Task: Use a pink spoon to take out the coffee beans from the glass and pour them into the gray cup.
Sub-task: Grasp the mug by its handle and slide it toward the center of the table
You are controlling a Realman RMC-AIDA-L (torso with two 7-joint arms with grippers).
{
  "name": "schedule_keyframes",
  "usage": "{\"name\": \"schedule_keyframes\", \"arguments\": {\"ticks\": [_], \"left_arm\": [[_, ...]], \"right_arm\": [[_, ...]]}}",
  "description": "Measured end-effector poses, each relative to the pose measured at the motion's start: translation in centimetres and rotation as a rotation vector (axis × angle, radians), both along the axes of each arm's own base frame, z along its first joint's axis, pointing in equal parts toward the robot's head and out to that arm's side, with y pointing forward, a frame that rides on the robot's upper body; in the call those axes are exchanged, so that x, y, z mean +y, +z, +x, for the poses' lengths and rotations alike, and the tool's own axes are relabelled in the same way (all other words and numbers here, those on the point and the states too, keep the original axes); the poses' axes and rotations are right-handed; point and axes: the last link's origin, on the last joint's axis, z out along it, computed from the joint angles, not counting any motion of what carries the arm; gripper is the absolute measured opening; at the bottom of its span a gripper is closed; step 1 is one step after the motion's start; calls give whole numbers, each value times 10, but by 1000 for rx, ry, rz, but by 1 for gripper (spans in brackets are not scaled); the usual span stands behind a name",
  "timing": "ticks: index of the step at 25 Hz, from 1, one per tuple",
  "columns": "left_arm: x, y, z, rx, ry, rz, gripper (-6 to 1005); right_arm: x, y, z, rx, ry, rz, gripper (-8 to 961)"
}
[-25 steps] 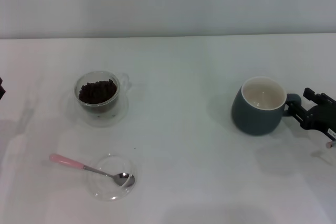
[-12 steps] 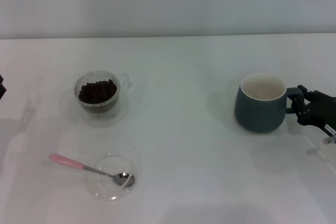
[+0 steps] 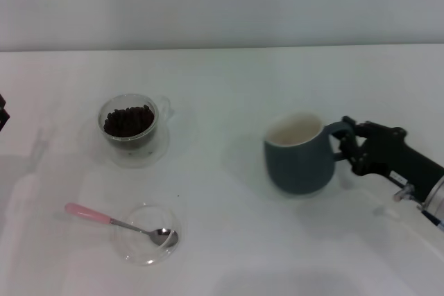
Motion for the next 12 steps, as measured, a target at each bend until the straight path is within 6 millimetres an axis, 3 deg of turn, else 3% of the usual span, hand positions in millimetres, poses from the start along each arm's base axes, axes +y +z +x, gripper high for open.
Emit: {"name": "schedule_keyframes", "arguments": {"ticks": [12], "left_arm": [[2, -1, 3, -1, -9, -5, 871]], "right_arm": [[10, -22, -35, 16, 145, -158, 177]]}}
